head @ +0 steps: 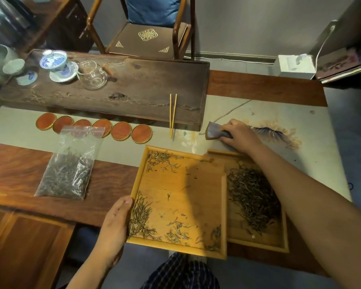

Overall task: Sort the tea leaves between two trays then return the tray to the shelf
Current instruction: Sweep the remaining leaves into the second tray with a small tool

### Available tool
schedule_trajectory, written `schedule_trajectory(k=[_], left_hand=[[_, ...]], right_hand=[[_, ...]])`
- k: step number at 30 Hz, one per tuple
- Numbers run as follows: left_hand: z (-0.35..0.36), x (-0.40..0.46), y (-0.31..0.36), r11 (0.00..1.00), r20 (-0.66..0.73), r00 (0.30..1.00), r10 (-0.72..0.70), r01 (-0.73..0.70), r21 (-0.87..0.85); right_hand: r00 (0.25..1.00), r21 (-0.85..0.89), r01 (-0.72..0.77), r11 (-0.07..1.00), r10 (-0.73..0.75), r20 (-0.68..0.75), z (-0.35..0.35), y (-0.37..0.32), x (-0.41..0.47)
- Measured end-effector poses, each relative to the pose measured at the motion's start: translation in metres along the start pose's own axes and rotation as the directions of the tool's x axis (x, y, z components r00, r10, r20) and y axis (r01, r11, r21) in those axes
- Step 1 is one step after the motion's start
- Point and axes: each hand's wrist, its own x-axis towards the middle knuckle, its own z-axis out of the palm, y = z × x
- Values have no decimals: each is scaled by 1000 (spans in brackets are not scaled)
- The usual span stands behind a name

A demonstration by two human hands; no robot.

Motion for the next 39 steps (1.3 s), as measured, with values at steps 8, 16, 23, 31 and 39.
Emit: schedule_trajectory(k=[8,16,23,31,39], left_hand=[[7,0,11,1000,44,999,6,-6,-7],[22,-8,26,996,65,996,59,-63,70],[43,-17,37,991,182,982,47,-68,113],[55,-19,34,998,272,961,50,-59,25],[56,-12,31,994,293,953,83,-101,46]], right_hand=[[963,335,-81,939,160,-215,-23,-23,-23],[876,563,-92,821,336,-347,-73,-99,-109],[869,608,-132,783,387,-310,-53,-189,-177],[894,343,-270,899,367,-257,-52,-198,-140],[899,305,-335,892,399,-180,-36,-187,-125]])
